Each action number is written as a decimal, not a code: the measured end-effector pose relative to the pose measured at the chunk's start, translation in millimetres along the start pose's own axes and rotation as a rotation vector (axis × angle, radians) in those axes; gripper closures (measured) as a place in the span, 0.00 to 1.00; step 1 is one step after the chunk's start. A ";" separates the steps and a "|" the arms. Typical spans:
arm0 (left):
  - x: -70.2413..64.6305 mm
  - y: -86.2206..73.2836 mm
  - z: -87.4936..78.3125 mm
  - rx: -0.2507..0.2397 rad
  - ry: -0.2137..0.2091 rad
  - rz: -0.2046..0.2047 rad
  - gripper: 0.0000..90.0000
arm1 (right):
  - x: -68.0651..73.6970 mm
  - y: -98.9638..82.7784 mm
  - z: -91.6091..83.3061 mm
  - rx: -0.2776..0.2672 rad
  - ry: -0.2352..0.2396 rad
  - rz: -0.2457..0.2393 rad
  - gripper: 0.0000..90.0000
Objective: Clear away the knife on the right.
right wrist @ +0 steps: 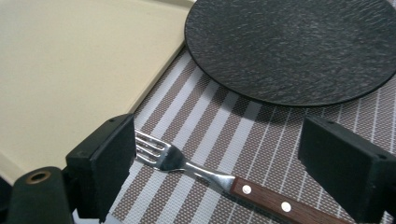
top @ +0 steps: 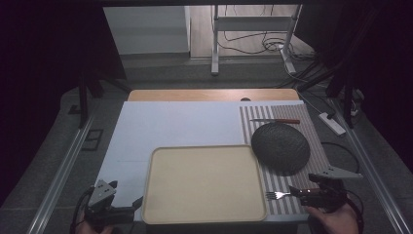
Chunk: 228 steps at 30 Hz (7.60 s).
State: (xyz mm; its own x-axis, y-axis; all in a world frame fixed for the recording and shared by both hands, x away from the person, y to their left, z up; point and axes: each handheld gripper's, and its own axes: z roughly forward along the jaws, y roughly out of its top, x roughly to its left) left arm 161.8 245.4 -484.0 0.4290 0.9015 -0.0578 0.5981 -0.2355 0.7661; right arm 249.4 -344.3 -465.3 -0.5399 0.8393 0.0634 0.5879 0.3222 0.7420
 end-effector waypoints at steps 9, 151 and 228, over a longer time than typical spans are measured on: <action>0.3 0.3 0.2 -0.001 -0.005 0.001 0.00 | -1.0 0.4 1.6 0.017 0.018 0.004 0.07; -4.3 3.3 5.2 0.046 -0.015 0.054 0.00 | -150.8 161.5 157.4 0.177 -0.081 0.035 0.32; -9.2 4.9 8.5 0.076 0.008 0.093 0.01 | -163.4 170.9 178.1 0.238 -0.152 0.030 0.36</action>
State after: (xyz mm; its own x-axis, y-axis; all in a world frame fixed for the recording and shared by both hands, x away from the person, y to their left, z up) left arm 166.6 232.9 -485.2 0.4798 0.8772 0.0160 0.6060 -0.3445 0.7170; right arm 545.3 -348.3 -467.7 -0.4341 0.9003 -0.0311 0.7367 0.3747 0.5629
